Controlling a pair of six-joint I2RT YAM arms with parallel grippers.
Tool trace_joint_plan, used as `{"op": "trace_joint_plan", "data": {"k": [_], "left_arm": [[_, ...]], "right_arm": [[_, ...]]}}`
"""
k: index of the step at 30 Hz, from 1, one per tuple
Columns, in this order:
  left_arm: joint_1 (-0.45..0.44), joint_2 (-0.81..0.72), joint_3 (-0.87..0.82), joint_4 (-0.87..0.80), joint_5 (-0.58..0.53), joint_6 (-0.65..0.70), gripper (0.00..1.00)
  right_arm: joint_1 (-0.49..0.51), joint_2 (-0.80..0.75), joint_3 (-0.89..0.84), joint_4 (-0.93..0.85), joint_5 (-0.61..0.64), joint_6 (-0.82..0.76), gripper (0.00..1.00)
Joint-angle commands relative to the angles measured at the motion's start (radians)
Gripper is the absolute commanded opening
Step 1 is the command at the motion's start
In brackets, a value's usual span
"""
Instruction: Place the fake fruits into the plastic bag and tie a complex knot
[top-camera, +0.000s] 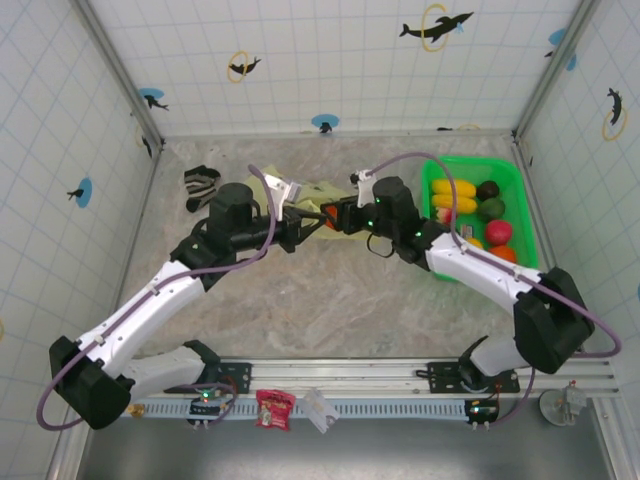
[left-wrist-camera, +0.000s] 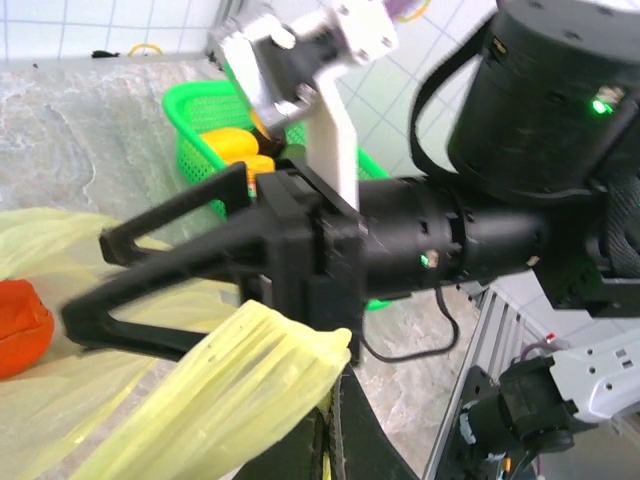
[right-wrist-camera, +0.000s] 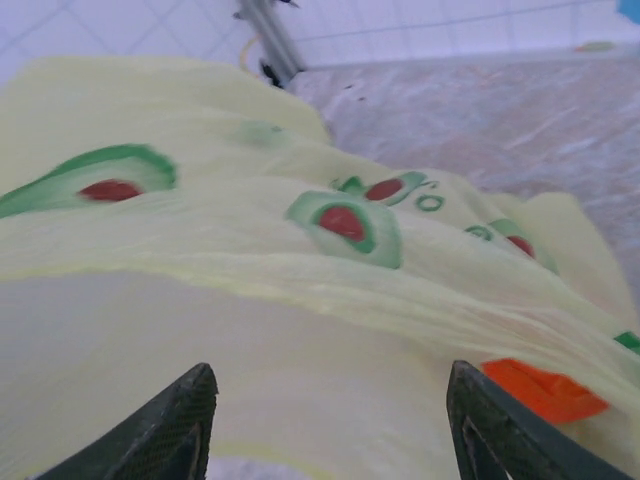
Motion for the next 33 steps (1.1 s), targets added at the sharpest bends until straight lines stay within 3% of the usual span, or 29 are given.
{"op": "trace_joint_plan", "data": {"k": [1, 4, 9, 14, 18, 20, 24, 27, 33], "left_arm": [[0.004, 0.006, 0.007, 0.060, -0.013, -0.068, 0.00], [0.004, 0.016, 0.008, 0.072, -0.013, -0.088, 0.00], [0.004, 0.025, 0.008, 0.074, -0.038, -0.108, 0.00], [0.003, 0.038, 0.048, 0.078, -0.040, -0.118, 0.00], [0.004, 0.042, 0.059, 0.082, -0.034, -0.122, 0.00], [0.004, 0.046, 0.066, 0.085, -0.029, -0.126, 0.00], [0.004, 0.053, 0.077, 0.085, -0.020, -0.126, 0.00], [0.003, 0.054, 0.081, 0.086, -0.017, -0.125, 0.00], [0.004, 0.052, 0.090, 0.085, -0.008, -0.126, 0.00]], "right_arm": [[-0.026, -0.079, -0.057, 0.077, -0.089, 0.035, 0.55], [-0.064, -0.141, -0.094, 0.118, -0.163, 0.088, 0.53], [-0.151, -0.272, -0.136, 0.098, -0.184, 0.105, 0.52], [-0.361, -0.384, -0.216, 0.073, -0.209, 0.170, 0.55], [-0.520, -0.438, -0.288, 0.094, -0.314, 0.229, 0.62], [-0.557, -0.442, -0.285, -0.002, -0.250, 0.195, 0.63], [-0.607, -0.350, -0.188, -0.362, 0.060, 0.135, 0.61], [-0.660, -0.264, -0.163, -0.454, 0.096, 0.140, 0.61], [-0.673, -0.154, -0.132, -0.499, 0.194, 0.200, 0.61]]}}
